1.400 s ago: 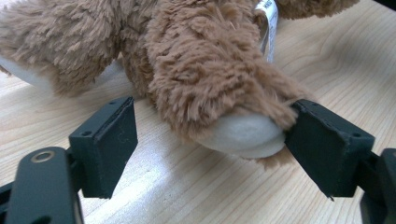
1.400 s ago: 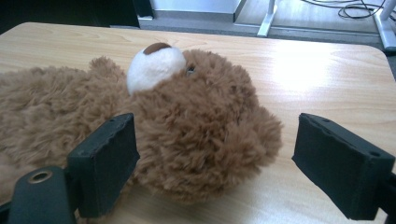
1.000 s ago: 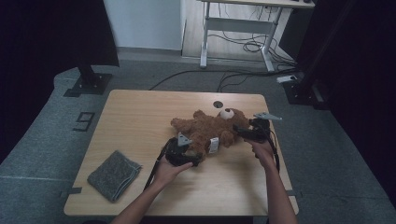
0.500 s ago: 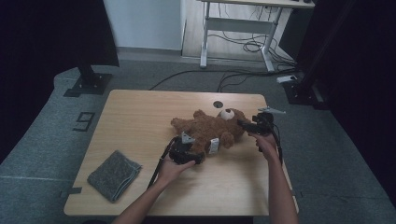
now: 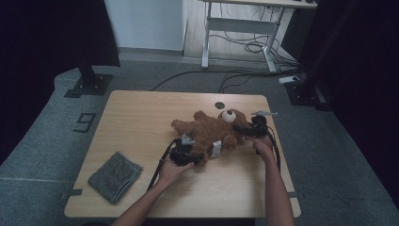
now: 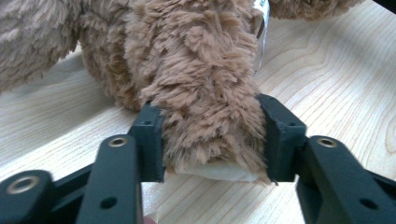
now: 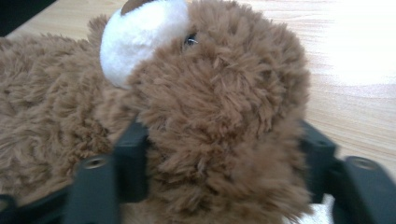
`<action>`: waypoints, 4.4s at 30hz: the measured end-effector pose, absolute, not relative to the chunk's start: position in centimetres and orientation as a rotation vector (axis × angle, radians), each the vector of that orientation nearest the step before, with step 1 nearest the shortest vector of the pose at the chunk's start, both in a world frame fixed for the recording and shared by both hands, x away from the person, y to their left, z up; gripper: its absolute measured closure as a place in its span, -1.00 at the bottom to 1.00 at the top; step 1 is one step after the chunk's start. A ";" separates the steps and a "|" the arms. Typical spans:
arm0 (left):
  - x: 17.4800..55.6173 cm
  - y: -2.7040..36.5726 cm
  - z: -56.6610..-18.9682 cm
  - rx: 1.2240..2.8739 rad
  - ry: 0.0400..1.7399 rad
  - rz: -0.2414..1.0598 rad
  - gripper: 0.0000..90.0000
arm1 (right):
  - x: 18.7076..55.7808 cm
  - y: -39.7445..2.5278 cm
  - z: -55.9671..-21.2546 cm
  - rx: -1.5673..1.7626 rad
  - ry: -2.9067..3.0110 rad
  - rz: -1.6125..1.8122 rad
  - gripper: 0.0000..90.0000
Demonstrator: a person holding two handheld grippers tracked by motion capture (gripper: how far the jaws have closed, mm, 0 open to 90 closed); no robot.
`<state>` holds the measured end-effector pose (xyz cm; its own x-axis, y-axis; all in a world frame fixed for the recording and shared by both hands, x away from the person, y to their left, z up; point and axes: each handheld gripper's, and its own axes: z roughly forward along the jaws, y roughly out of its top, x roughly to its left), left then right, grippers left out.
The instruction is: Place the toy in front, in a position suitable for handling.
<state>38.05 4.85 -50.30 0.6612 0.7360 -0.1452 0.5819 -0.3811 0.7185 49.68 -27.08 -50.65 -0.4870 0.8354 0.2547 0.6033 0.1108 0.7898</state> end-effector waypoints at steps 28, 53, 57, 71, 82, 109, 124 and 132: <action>37.2 10.1 -47.0 2.039 0.988 0.332 0.60 | 44.0 -24.3 -47.5 1.227 1.991 1.339 0.39; 34.3 15.6 -44.3 1.994 0.949 0.392 0.64 | 37.9 -20.6 -47.7 1.185 1.844 1.504 0.42; 33.7 16.0 -44.4 2.005 0.941 0.385 0.64 | 37.0 -20.4 -48.0 1.187 1.839 1.503 0.42; 32.5 16.2 -46.6 2.021 0.955 0.324 0.63 | 34.2 -20.3 -50.4 1.228 1.855 1.463 0.41; 32.7 16.0 -48.3 2.017 0.976 0.263 0.61 | 34.3 -21.1 -52.1 1.285 1.882 1.438 0.26; 32.0 16.9 -48.3 1.990 0.944 0.322 -0.47 | 34.0 -21.5 -51.8 1.268 1.770 1.467 -0.55; 29.3 22.3 -46.5 1.921 1.000 0.393 -0.60 | 33.3 -22.4 -52.2 1.258 1.804 1.467 -0.56; 29.3 24.0 -47.0 1.926 1.046 0.416 -0.60 | 33.2 -22.2 -52.9 1.265 1.834 1.422 -0.56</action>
<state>29.26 24.01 -47.00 0.5893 0.8004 -0.1102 0.5056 -0.2589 0.8230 33.25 -22.22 -52.88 -0.4481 0.8810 0.1520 0.3668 0.0262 0.9299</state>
